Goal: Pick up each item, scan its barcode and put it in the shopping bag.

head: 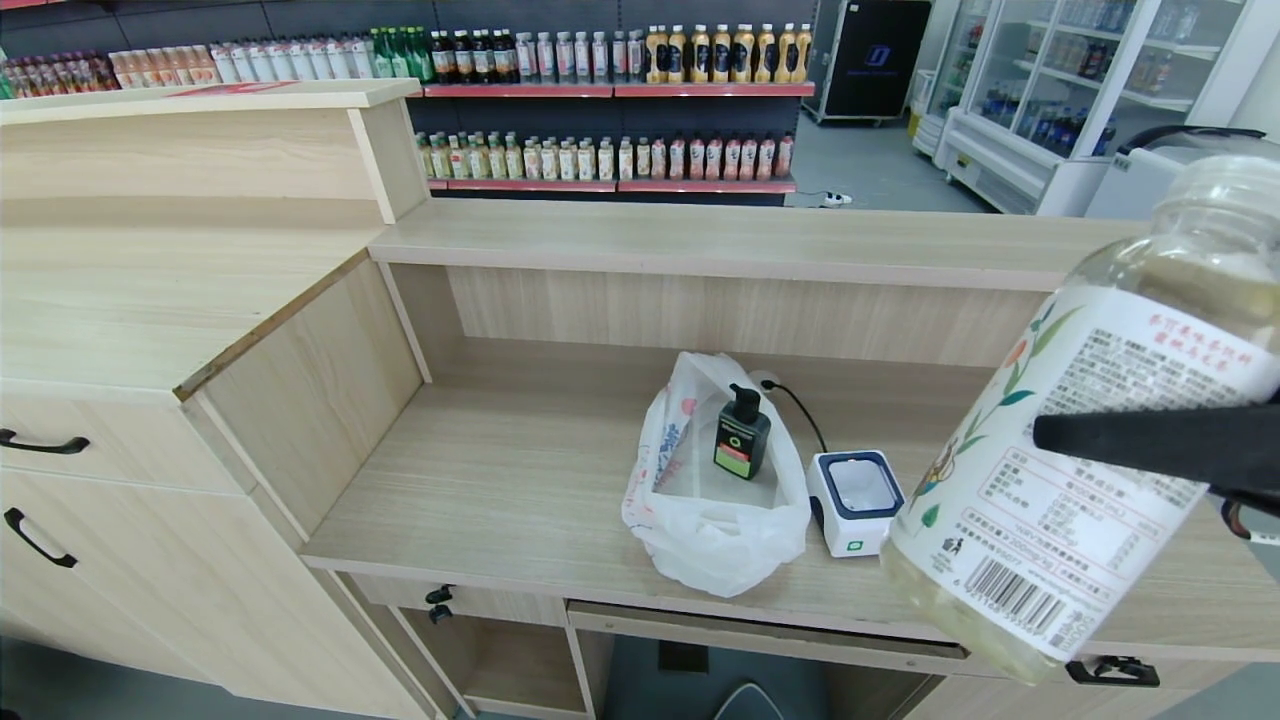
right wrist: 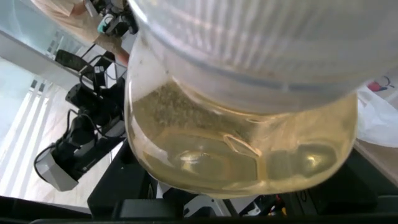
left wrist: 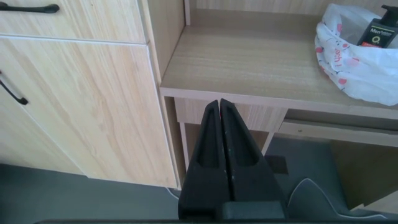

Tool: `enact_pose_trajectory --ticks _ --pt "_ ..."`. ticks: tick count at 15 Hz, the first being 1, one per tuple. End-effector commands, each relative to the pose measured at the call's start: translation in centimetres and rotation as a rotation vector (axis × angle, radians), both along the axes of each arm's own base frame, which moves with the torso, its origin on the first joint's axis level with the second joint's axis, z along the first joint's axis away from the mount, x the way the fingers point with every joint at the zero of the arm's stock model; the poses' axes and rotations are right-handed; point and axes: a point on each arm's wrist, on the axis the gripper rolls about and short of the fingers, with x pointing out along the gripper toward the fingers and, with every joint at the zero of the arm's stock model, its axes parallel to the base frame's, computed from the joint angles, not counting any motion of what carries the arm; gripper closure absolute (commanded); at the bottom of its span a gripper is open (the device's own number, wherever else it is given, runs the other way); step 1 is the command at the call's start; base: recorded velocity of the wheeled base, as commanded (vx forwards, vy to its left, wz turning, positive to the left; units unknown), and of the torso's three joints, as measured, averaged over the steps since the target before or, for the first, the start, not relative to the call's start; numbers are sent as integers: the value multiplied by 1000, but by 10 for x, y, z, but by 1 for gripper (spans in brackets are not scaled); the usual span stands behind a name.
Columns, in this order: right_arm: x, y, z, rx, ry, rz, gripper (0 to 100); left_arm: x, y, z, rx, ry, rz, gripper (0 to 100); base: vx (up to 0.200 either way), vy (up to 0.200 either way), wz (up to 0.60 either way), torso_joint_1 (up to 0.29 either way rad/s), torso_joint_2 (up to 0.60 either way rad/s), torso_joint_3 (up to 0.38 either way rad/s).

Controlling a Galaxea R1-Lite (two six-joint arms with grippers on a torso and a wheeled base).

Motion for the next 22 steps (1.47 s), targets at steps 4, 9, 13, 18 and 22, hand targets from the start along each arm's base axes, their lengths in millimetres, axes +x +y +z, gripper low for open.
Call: enact_pose_trajectory --ticks 4,9,13,18,22 --pt "-3 3 -3 -2 9 28 100 0 0 0 0 0 1 100 0 0 0 0 0 0" --pt "-1 4 -5 -7 17 28 100 0 0 0 0 0 1 100 0 0 0 0 0 0" --pt "-2 3 -4 -5 13 19 100 0 0 0 0 0 1 100 0 0 0 0 0 0" --pt "31 -24 -30 -304 -214 -398 100 0 0 0 0 0 1 100 0 0 0 0 0 0" --pt "51 -60 -57 -634 -383 -814 100 0 0 0 0 0 1 100 0 0 0 0 0 0"
